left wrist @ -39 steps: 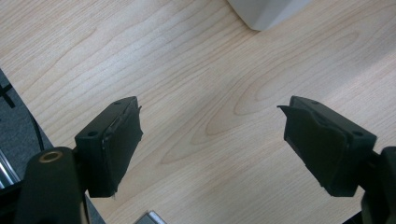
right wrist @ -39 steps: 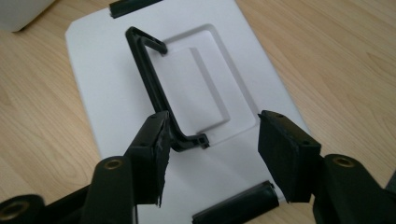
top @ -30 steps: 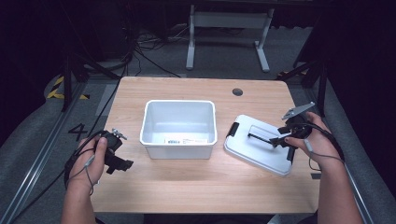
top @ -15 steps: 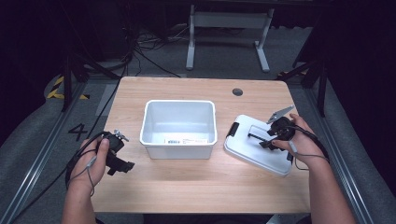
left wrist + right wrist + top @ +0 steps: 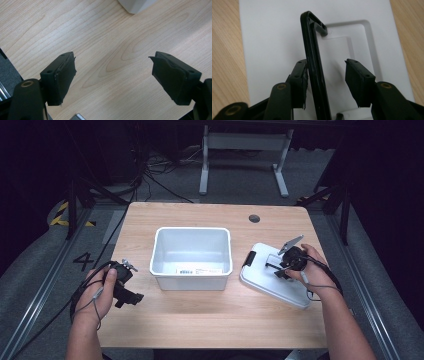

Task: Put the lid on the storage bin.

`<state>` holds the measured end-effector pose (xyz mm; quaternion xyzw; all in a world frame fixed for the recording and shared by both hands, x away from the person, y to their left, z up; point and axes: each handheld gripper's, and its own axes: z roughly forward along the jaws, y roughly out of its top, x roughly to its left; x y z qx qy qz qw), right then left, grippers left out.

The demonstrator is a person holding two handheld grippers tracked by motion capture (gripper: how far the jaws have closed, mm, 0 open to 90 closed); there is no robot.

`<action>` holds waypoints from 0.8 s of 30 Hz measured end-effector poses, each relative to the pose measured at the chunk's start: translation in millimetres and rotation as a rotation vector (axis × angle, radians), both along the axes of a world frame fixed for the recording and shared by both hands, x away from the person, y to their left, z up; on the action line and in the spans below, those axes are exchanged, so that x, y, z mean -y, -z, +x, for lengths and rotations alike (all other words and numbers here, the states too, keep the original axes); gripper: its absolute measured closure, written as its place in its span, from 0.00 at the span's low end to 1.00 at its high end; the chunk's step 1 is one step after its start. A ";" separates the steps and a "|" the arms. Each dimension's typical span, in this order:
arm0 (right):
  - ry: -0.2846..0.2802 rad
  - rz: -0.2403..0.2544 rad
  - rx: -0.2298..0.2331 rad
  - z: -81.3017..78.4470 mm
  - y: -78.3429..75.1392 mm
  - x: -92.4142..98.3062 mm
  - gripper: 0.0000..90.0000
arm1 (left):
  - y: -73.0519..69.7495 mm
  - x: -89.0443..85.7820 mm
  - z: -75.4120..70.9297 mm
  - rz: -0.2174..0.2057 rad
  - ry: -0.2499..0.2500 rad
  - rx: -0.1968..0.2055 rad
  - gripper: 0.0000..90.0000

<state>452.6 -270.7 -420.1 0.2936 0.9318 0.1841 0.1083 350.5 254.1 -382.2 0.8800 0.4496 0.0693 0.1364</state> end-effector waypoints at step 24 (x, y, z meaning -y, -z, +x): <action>-0.119 -0.068 0.074 3.7 -2.7 -5.6 0.94 | 2.9 -1.7 0.0 -0.004 -0.005 -0.010 0.22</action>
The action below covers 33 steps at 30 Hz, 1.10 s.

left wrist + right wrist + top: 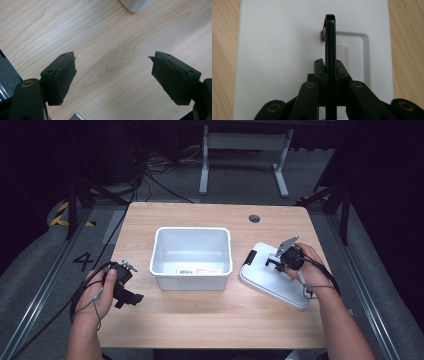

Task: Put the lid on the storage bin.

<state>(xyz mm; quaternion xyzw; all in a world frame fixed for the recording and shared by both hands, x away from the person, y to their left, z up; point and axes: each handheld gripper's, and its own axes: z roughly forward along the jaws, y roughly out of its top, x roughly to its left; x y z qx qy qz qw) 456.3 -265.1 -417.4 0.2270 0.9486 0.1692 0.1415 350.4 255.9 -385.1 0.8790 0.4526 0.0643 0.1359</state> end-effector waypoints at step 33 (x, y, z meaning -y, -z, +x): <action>-0.121 0.119 0.063 -9.1 -113.1 -1.3 0.94 | -5.1 -7.6 1.5 -0.020 -0.015 0.017 0.22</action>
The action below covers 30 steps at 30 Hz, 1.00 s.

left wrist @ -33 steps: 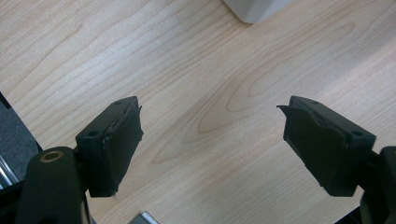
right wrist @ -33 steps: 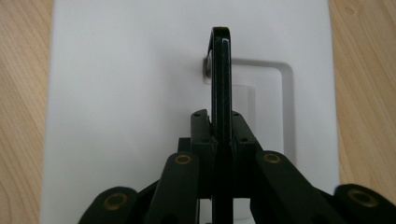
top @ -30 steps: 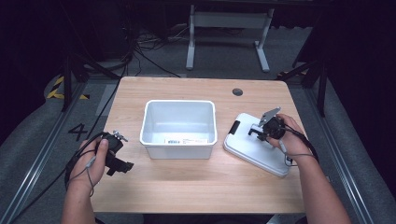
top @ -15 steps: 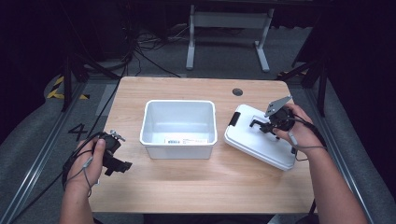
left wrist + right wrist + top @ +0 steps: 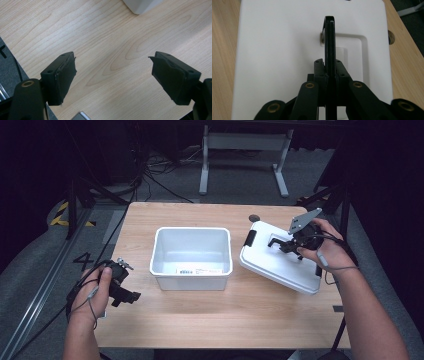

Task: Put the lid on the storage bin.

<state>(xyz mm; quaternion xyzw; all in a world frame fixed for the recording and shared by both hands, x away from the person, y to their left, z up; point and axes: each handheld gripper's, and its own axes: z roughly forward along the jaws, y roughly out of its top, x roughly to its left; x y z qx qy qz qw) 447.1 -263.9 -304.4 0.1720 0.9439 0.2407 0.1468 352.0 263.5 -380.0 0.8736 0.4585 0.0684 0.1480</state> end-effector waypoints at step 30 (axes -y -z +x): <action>-0.146 -0.025 0.082 2.2 -57.7 -71.8 0.94 | 0.1 -2.2 6.2 -0.011 0.031 -0.002 0.22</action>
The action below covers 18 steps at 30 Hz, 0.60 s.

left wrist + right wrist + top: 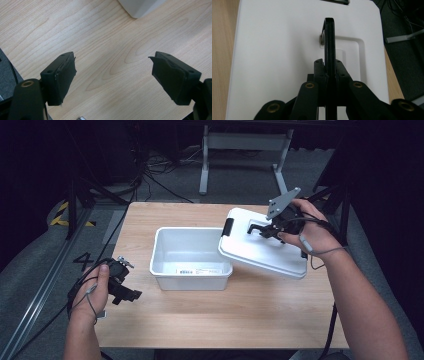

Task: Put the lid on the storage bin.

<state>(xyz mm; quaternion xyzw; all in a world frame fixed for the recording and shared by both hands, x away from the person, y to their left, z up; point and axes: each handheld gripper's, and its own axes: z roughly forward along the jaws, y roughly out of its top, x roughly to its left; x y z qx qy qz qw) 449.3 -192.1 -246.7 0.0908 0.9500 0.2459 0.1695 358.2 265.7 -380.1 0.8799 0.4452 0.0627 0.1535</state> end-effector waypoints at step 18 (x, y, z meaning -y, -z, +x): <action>-0.135 0.021 0.022 6.4 -4.3 -83.7 0.94 | -1.5 -3.0 -0.9 -0.015 -0.008 0.003 0.22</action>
